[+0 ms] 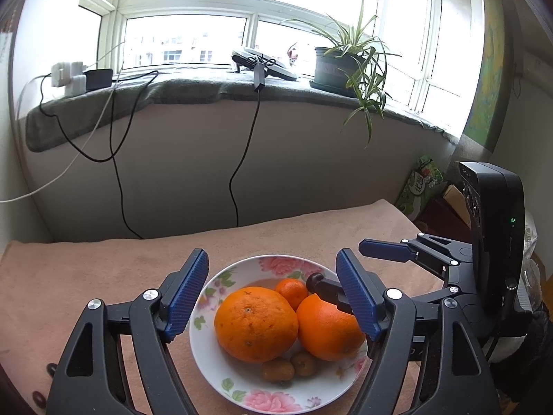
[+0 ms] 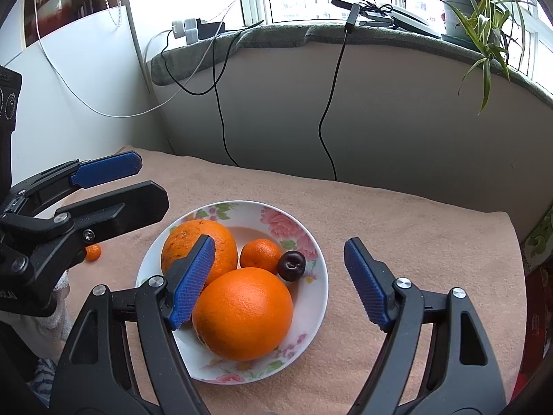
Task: Organize fruits
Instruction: 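Withdraw both grippers from the plate toward the remaining fruit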
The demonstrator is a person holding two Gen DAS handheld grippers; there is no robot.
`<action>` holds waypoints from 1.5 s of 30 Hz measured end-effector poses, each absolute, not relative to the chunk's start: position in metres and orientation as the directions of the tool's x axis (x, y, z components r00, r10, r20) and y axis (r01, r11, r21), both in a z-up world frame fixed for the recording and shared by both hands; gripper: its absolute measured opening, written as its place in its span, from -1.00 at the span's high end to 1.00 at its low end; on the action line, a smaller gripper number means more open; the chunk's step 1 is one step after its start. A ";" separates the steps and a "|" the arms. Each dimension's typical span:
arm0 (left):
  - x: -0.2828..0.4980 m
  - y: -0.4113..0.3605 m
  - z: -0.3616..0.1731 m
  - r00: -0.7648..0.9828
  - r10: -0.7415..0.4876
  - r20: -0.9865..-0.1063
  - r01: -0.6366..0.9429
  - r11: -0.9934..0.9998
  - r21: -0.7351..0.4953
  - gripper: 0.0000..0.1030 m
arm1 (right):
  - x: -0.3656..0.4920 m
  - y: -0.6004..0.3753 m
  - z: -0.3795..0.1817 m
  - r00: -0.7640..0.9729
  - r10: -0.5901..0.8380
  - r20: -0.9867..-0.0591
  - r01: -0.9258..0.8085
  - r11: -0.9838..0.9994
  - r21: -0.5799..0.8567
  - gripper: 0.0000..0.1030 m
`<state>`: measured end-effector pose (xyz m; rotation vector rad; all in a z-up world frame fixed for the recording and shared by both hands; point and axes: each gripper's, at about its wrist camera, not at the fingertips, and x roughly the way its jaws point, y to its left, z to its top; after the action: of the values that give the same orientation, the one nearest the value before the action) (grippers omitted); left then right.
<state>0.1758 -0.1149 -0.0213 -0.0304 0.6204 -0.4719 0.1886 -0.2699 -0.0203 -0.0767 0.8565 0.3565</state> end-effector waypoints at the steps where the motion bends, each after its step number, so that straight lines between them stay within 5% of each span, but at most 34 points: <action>1: 0.174 -0.114 -0.020 0.714 -0.433 -0.551 0.416 0.894 -0.163 -0.49 | 0.188 -0.269 -0.019 0.602 0.275 -0.749 -0.336 0.939 0.074 -0.55; 28: 0.135 -0.068 -0.003 0.777 -0.390 -0.494 0.364 0.919 -0.154 -0.49 | 0.155 -0.229 0.006 0.658 0.263 -0.706 -0.356 0.934 0.017 -0.56; 45: 0.115 0.039 -0.007 0.849 -0.232 -0.475 0.182 0.972 -0.150 -0.49 | 0.154 -0.176 0.004 0.613 0.354 -0.706 -0.438 0.896 0.070 -0.56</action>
<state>0.1150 0.0390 -0.0066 -0.1006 0.5131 -0.2188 0.1543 -0.1761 0.0035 -0.1135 0.7886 0.4579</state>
